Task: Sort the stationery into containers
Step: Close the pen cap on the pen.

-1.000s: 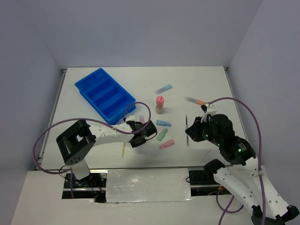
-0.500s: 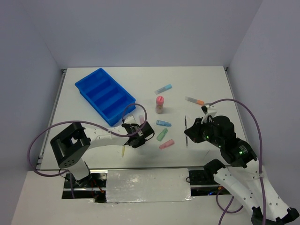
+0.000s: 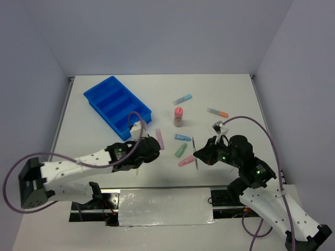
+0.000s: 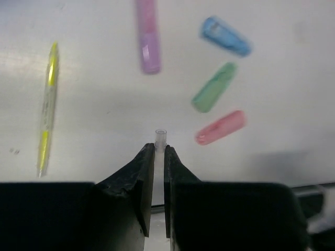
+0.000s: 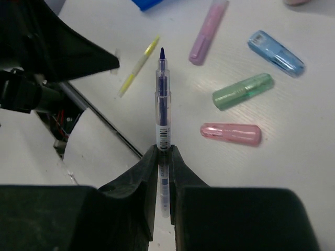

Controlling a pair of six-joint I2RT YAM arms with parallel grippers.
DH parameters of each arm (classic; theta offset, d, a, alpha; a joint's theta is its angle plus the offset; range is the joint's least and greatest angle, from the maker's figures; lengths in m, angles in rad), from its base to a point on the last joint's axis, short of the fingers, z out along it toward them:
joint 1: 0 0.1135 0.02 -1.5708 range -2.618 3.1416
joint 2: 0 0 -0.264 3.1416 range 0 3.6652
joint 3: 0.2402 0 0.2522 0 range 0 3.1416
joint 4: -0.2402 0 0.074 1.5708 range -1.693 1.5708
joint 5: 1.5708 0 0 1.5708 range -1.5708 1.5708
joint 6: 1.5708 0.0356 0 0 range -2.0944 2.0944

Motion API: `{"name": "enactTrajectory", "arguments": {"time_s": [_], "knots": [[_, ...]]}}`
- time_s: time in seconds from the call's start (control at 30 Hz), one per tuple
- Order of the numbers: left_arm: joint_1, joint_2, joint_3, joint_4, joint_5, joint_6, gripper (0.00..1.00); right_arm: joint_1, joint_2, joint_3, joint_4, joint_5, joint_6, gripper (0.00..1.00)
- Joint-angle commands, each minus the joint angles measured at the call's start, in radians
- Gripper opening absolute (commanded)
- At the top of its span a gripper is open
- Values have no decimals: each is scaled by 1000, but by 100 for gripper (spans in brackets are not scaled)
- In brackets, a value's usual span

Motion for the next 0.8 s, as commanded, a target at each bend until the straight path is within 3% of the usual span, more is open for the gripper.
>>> {"name": "enactTrajectory", "arguments": {"time_s": [0.0,0.07,0.13,0.2,0.3,0.43,0.57,0.77], "knots": [[-4,-175,-54,177,-114,174,0,111,-19,-62,220,-7,73,0],[-4,-319,-127,366,-100,312,0,197,-1,-93,321,72,135,0],[-4,-437,-169,488,-65,452,0,372,44,-126,427,200,182,0],[-2,-500,-212,627,-18,563,0,562,105,-129,495,316,213,0],[-2,-592,-250,751,33,660,0,740,194,-106,613,535,222,0],[-2,-664,-279,852,149,728,0,843,306,-75,786,620,198,0],[-2,-678,-278,872,193,739,0,907,401,-15,823,744,175,0],[-2,-694,-306,888,242,736,0,907,420,28,825,787,141,0]]}}
